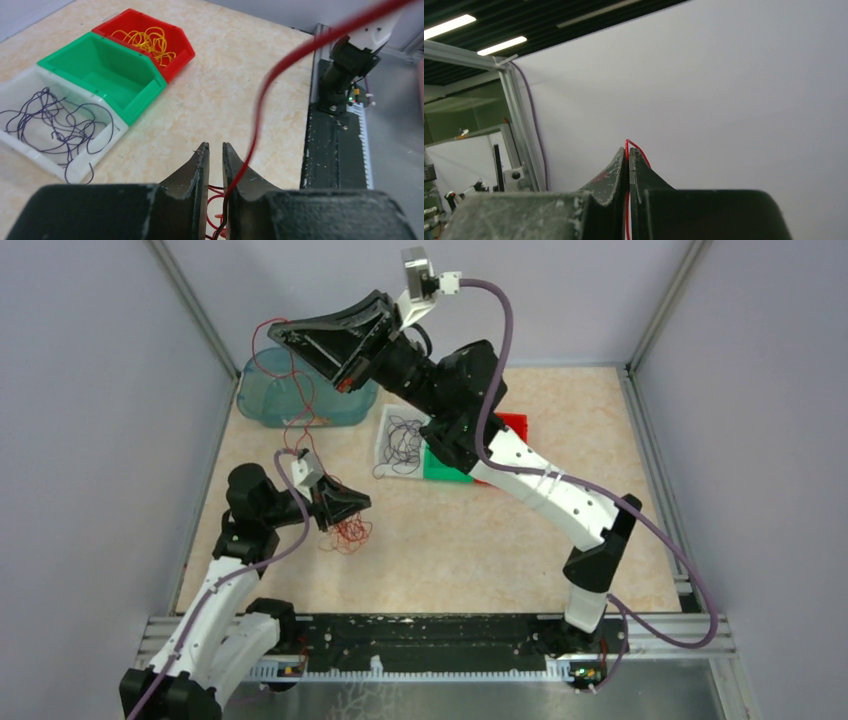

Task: Untangle the cables

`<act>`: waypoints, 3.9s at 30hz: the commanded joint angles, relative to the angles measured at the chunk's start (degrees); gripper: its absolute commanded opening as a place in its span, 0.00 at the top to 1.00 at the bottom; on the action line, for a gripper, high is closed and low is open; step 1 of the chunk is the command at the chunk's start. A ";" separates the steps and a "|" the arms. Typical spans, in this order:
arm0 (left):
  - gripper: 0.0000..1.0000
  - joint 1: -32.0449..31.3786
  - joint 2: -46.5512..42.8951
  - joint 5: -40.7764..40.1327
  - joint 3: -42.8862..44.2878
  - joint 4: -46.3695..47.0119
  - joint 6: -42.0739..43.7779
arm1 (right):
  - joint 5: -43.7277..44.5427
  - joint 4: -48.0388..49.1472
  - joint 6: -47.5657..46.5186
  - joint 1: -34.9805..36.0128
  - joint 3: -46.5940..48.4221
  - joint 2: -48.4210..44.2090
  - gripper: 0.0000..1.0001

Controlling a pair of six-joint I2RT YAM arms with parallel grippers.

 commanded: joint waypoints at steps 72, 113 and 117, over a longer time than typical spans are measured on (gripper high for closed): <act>0.34 -0.28 -2.88 -10.95 -1.15 -39.88 60.19 | 41.99 -44.34 -24.04 -1.52 -71.68 -55.96 0.75; 1.00 -6.97 2.94 -37.07 -1.81 -35.25 72.92 | 26.52 -32.35 -25.72 -1.52 -80.10 -17.24 0.64; 1.00 -6.97 0.13 -38.21 3.24 -38.89 71.50 | 28.76 -31.53 -24.73 -1.57 -81.51 -18.36 0.77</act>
